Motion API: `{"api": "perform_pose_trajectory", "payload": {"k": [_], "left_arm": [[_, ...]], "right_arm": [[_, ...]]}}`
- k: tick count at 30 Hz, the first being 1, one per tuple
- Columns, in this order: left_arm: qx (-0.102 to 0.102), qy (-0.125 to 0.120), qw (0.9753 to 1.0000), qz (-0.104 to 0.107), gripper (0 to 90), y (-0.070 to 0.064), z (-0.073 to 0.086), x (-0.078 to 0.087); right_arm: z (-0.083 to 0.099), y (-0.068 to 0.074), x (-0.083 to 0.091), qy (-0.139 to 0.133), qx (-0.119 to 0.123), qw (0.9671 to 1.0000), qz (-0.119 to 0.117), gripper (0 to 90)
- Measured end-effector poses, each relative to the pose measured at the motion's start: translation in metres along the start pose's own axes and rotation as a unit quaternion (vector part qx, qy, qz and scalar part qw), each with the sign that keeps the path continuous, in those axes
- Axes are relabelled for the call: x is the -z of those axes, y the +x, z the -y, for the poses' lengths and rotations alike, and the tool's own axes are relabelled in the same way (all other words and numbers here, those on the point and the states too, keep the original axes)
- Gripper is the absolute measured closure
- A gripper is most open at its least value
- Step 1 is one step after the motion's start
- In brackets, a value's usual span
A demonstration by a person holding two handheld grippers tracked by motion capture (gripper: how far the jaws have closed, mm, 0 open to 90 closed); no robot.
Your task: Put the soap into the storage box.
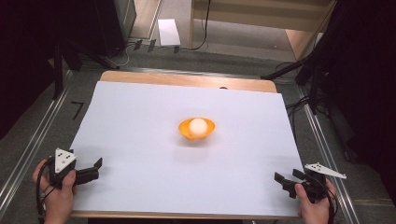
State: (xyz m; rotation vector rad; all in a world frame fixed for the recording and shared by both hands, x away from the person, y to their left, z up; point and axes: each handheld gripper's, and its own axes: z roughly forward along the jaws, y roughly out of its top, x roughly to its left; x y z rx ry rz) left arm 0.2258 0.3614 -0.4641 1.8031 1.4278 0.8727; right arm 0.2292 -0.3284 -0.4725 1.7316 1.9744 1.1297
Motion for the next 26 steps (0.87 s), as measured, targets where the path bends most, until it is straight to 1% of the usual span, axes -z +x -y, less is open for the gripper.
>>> {"api": "perform_pose_trajectory", "payload": {"k": [2,3,4,6,8,9,10,12,14,17,19,23,26], "left_arm": [[0.001,0.0,1.0,0.001,0.3,0.0,0.0,0.0],[0.002,0.0,1.0,0.001,0.3,0.0,0.0,0.0],[0.002,0.0,1.0,0.001,0.3,0.0,0.0,0.0],[0.001,0.001,1.0,0.0,0.3,0.0,0.0,0.0],[0.002,0.001,1.0,0.001,0.3,0.0,0.0,-0.001],[0.001,0.002,1.0,0.002,0.3,0.0,0.0,-0.001],[0.002,0.003,1.0,0.002,0.3,0.0,0.0,-0.001],[0.003,0.003,1.0,0.001,0.3,0.0,0.0,-0.001],[0.002,0.003,1.0,0.002,0.3,0.0,0.0,-0.001],[0.0,0.003,1.0,0.001,0.3,0.0,0.0,-0.001],[0.0,0.003,1.0,0.0,0.3,0.0,0.0,-0.001],[-0.001,0.004,1.0,-0.002,0.3,-0.001,0.0,-0.001],[-0.001,0.006,1.0,-0.001,0.3,0.0,-0.001,-0.001]], "right_arm": [[0.007,-0.005,0.003,-0.015,0.007,0.9999,0.003,14.8],[0.007,-0.005,0.003,-0.015,0.007,0.9999,0.003,14.8],[0.015,-0.009,0.007,-0.029,0.008,0.9995,0.009,14.8],[0.02,-0.013,0.01,-0.038,0.008,0.9992,0.013,15.0],[0.025,-0.016,0.013,-0.046,0.016,0.9985,0.024,15.0],[0.026,-0.017,0.015,-0.05,0.013,0.9982,0.029,15.1],[0.027,-0.019,0.016,-0.057,0.004,0.998,0.028,16.2],[0.028,-0.02,0.018,-0.071,-0.009,0.9972,0.02,17.5],[0.029,-0.019,0.017,-0.07,-0.011,0.9972,0.021,17.4],[0.03,-0.018,0.015,-0.065,-0.002,0.9975,0.026,17.0],[0.03,-0.018,0.015,-0.064,0.004,0.9977,0.023,16.9],[0.031,-0.018,0.014,-0.062,0.001,0.9978,0.022,16.9],[0.031,-0.018,0.015,-0.065,0.004,0.9976,0.023,16.9]]}}
